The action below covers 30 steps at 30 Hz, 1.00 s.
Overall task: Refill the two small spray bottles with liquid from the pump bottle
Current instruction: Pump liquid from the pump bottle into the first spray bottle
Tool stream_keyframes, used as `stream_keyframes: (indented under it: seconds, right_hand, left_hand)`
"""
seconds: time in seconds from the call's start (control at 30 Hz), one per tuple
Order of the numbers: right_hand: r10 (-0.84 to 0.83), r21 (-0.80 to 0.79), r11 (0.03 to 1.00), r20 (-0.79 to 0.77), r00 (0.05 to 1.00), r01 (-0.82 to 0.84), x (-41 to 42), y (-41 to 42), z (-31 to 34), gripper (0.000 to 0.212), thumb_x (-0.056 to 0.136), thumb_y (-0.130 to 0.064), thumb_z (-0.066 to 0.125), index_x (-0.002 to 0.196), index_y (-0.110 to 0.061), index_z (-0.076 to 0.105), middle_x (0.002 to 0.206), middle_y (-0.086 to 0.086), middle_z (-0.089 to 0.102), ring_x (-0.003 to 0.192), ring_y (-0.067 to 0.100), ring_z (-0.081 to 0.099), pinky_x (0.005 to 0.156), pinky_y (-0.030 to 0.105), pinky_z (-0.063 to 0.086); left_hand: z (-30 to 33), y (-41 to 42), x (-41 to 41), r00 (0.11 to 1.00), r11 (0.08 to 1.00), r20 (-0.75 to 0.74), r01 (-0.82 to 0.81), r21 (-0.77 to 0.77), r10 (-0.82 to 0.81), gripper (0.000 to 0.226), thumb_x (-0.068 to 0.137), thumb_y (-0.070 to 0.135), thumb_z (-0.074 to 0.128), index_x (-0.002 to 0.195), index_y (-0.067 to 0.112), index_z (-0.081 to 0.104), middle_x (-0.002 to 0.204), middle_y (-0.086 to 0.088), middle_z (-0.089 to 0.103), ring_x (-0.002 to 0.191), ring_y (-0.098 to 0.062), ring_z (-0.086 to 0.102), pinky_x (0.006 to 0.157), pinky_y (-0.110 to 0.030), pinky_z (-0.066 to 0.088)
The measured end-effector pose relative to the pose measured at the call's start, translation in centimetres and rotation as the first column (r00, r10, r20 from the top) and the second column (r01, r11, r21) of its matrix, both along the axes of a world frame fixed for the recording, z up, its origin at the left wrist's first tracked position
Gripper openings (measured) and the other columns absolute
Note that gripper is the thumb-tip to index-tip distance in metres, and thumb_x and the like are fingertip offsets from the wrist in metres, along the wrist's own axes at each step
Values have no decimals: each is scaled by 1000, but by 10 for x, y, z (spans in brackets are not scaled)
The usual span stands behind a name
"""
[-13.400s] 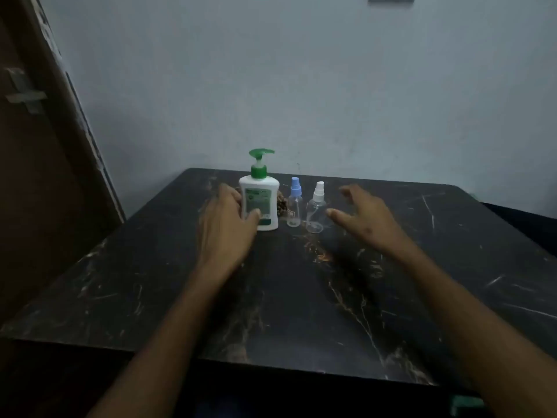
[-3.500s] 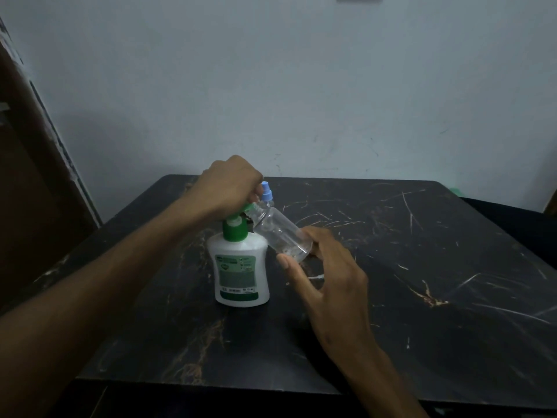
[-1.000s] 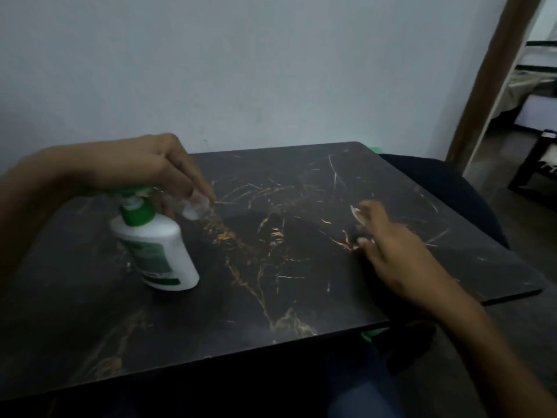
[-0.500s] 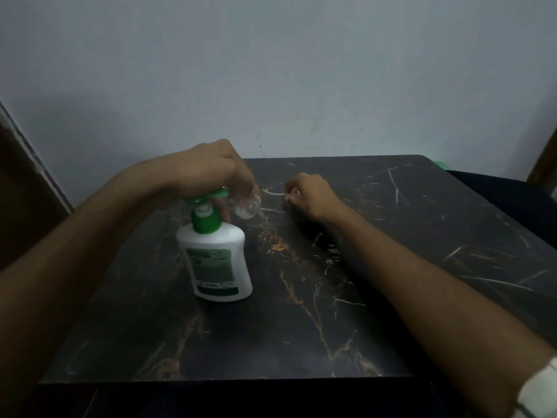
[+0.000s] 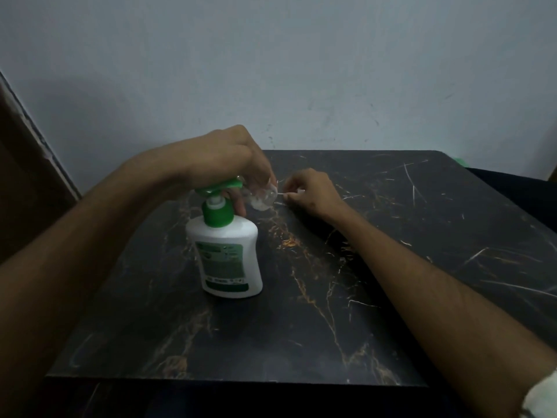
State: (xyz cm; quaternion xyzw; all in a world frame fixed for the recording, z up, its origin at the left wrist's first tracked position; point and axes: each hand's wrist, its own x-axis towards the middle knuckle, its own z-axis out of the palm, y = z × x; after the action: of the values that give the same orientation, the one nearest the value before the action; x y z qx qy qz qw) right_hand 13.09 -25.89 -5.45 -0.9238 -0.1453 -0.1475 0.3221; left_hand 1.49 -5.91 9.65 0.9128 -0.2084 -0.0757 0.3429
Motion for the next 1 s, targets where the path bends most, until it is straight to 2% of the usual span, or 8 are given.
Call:
stream_keyframes:
  seconds: [0.13,0.23,0.37,0.47,0.6,0.7,0.93,1.0]
  right_hand:
    - [17,20,1000,16,1000,-17,1,-4,-4,24,89,-23,80,110,-14,73,103,-5,68,90,7,62,66,4,37]
    - [31,35,999,42,999,-33,0,-6,-6,34,88,-26,81,117,-13,69,108,-3,66,93,8,60,69,8,40]
    - [16,88,996,72,997,-22,-4,-9,-1,30,95,-33,73,116,-12,69,110,1,70,96,12,64,79,21,51]
    - [-7,118,993,64,998,-1,-11,-13,4,26,101,-32,63,114,-11,70,109,2,71,97,14,64,80,26,51]
    - [5,46,999,51,999,-7,-18,-20,-1,28,102,-34,62,116,-11,67,113,4,69,102,19,64,83,33,52]
    - [1,38,999,46,999,-3,-24,-23,-4,30,101,-37,61,116,-12,67,114,4,68,102,20,64,88,43,55]
    - [-49,57,997,65,997,45,-35,-30,7,26,104,-34,56,113,-13,69,109,0,70,99,16,64,83,32,51]
    - [-64,43,997,74,995,61,-40,-32,12,25,104,-33,56,114,-13,69,109,0,70,99,15,63,83,31,49]
  left_hand:
    - [-1,1,2,1000,1000,23,9,5,-9,25,91,-1,60,95,3,84,92,-16,81,51,-6,70,47,-21,55]
    - [-1,0,4,999,1000,41,2,18,-3,25,91,0,60,95,4,84,91,-15,81,50,-5,69,47,-18,53]
    - [-2,1,5,999,1000,41,9,24,-10,24,91,1,61,94,6,85,91,-14,81,52,-6,70,50,-20,56]
    - [-3,1,5,1000,1000,17,-9,0,9,23,90,2,62,92,5,85,88,-13,81,52,-11,71,51,-25,57]
    - [-3,2,6,1000,1000,26,1,3,-1,21,80,15,67,88,11,86,90,-10,82,67,-17,74,57,-31,59]
    - [-3,3,7,1000,1000,12,-9,-1,9,21,88,6,65,89,8,86,93,-12,81,76,-25,76,58,-35,63]
    - [-2,4,7,1000,999,31,-5,40,4,22,89,6,64,91,11,86,95,-11,82,69,-17,75,68,-40,65]
    - [-2,4,6,1000,999,21,-4,38,3,21,88,7,66,90,10,86,97,-12,81,74,-25,77,70,-45,65]
